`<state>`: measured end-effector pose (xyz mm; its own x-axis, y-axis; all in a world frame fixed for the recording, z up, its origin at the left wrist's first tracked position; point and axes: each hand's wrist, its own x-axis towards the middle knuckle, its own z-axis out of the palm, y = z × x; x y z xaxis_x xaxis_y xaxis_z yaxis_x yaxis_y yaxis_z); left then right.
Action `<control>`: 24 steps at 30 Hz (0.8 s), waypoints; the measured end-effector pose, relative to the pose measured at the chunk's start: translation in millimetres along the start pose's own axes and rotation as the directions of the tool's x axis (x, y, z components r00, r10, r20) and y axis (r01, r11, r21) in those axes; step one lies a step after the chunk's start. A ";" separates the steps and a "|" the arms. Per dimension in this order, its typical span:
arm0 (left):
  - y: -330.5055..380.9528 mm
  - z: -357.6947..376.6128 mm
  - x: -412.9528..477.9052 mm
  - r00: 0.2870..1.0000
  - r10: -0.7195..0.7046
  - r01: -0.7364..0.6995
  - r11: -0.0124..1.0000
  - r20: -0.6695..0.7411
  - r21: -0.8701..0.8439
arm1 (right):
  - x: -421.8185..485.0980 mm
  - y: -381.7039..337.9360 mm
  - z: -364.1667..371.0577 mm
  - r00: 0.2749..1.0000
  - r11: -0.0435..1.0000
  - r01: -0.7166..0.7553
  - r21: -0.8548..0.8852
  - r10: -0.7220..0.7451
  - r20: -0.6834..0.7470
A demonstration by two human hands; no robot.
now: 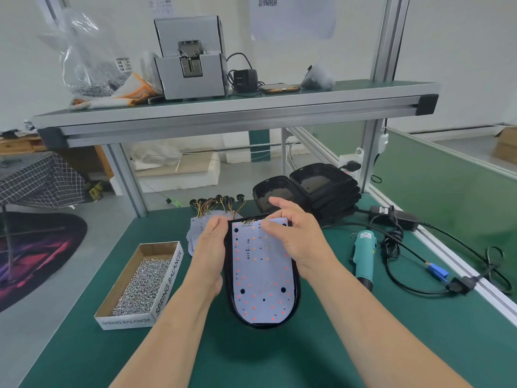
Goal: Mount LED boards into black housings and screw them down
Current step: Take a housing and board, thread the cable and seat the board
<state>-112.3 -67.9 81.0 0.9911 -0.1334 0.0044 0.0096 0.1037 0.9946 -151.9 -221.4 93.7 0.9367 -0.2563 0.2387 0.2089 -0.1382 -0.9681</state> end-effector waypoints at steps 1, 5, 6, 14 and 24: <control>-0.7 -0.4 -0.2 1.000 -0.024 0.024 1.000 0.009 -0.015 | 0.1 0.4 0.0 1.000 1.000 0.017 -0.009 -0.017 0.008; -2.9 0.4 -3.6 0.999 -0.036 0.036 0.999 0.002 -0.020 | 0.1 5.3 0.2 0.984 0.971 0.175 -0.160 -0.175 0.013; -4.4 0.9 -4.5 0.999 -0.029 0.029 0.999 0.014 -0.028 | 0.2 6.4 -0.8 0.976 0.954 0.215 -0.207 -0.216 0.021; -5.8 5.3 -6.7 0.977 0.213 -0.214 0.977 0.014 0.028 | -6.3 11.5 -8.7 0.912 0.859 0.399 -0.319 -0.409 0.039; -9.1 -8.3 -7.1 0.972 0.231 -0.230 0.972 -0.032 0.042 | -10.1 15.3 -23.4 0.994 0.938 0.103 -0.331 -0.083 0.074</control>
<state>-118.3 -59.6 71.1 0.9702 -0.0738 0.2309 -0.2241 0.0897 0.9704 -164.7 -243.3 78.2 0.9343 -0.1727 0.3118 0.1991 -0.4730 -0.8583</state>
